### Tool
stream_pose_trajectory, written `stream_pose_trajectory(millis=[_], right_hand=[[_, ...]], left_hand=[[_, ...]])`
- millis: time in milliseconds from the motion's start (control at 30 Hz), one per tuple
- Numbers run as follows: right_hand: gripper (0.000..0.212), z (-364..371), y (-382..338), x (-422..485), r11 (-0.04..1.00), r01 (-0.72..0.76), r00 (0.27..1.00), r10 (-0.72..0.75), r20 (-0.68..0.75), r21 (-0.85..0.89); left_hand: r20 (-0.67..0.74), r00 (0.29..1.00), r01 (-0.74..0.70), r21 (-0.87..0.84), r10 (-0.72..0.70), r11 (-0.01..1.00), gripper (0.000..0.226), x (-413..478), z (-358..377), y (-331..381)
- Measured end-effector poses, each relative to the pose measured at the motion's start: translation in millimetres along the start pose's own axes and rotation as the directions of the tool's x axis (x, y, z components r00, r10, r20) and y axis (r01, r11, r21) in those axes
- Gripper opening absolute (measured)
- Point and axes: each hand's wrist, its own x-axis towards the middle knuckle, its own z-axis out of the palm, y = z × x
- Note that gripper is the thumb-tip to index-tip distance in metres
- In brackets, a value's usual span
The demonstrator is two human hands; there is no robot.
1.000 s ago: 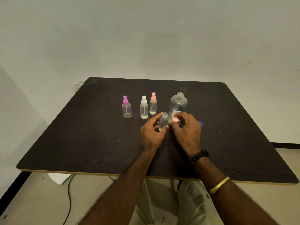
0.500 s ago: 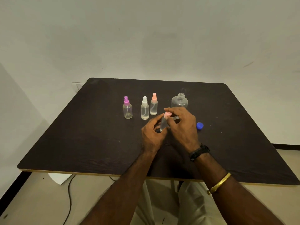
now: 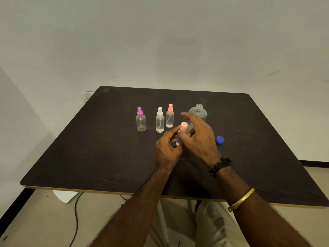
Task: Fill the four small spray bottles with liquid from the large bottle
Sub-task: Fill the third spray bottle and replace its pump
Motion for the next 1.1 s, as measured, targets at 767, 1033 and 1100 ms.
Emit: stream_pose_trajectory(millis=[767,1033,1100], right_hand=[[0.027,-0.4,-9.0,3.1,0.985,-0.051,0.998,0.056,-0.026,0.166],[0.029,1.9,-8.7,6.0,0.96,-0.143,0.989,0.149,-0.01,0.242],[0.033,2.2,-9.6,5.4,0.96,-0.139,0.99,0.136,0.03,0.242]], left_hand=[[-0.05,0.997,-0.062,0.041,0.064,0.997,0.048,-1.8,-0.3,0.5],[-0.061,0.993,-0.098,0.105,0.105,0.99,0.04,-0.9,-1.3,3.6],[-0.078,0.992,-0.087,0.099,0.095,0.991,0.039,-1.7,-1.2,1.6]])
